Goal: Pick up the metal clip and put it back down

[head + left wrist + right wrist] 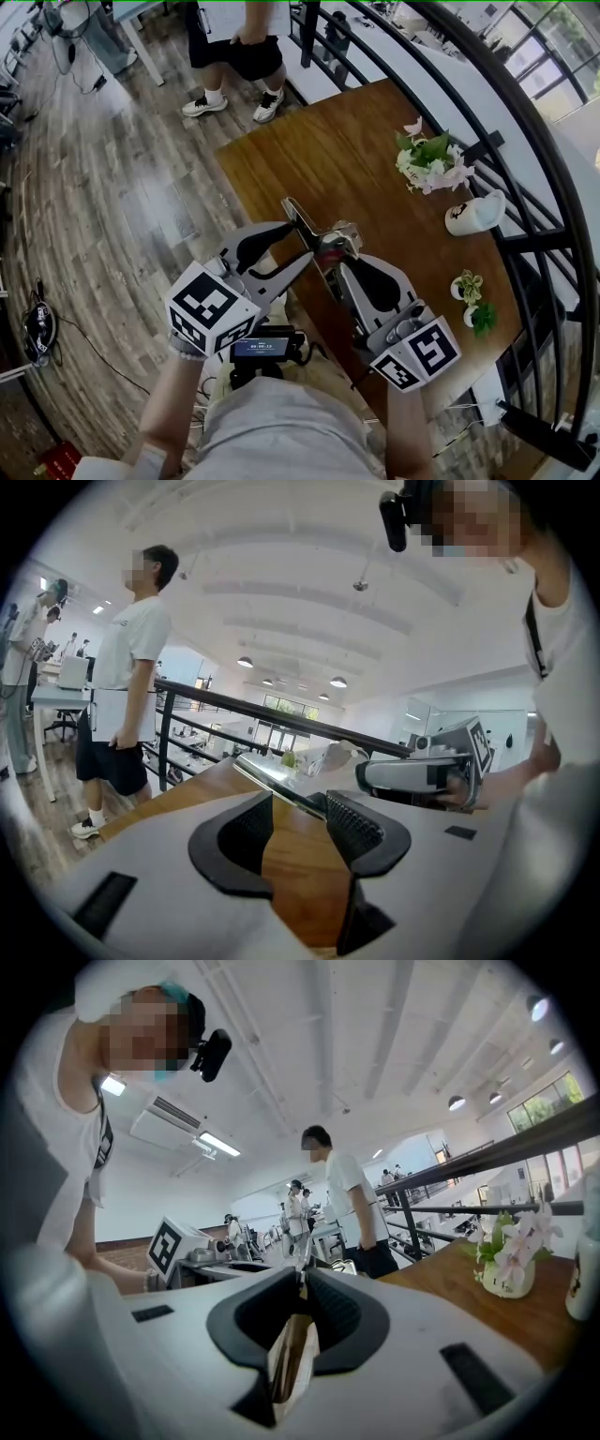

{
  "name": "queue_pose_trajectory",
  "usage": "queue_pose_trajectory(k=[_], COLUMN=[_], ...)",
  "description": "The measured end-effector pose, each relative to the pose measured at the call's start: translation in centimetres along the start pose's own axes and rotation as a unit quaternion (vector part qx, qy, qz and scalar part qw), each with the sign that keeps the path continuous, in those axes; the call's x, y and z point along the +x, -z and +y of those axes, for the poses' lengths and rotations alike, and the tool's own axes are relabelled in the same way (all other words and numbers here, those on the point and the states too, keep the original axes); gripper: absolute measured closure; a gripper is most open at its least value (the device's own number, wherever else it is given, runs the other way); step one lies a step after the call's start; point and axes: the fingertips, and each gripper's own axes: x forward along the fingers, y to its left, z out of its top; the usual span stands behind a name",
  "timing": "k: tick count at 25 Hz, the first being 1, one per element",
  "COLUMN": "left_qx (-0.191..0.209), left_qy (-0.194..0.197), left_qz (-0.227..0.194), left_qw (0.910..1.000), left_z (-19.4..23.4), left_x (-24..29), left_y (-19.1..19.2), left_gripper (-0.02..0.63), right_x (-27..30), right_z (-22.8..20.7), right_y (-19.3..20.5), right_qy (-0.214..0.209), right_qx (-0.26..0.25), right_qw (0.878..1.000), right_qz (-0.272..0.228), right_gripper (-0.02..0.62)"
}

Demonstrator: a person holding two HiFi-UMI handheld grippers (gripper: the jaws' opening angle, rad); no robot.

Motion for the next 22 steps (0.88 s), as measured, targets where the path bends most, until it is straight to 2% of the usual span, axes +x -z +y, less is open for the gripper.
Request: queue_pose_trajectory(k=[22], left_qx=[-0.048], left_qy=[-0.002], left_qz=[0.067], left_qw=[0.9966], left_z=[5.0], left_x=[2.3], left_y=[6.7], left_gripper=[0.423], right_x=[4.4], right_z=[-3.0], right_y=[6.4], right_qy=[0.011], right_qx=[0.049], right_qw=[0.996], right_qz=[0.069], right_gripper=[0.549])
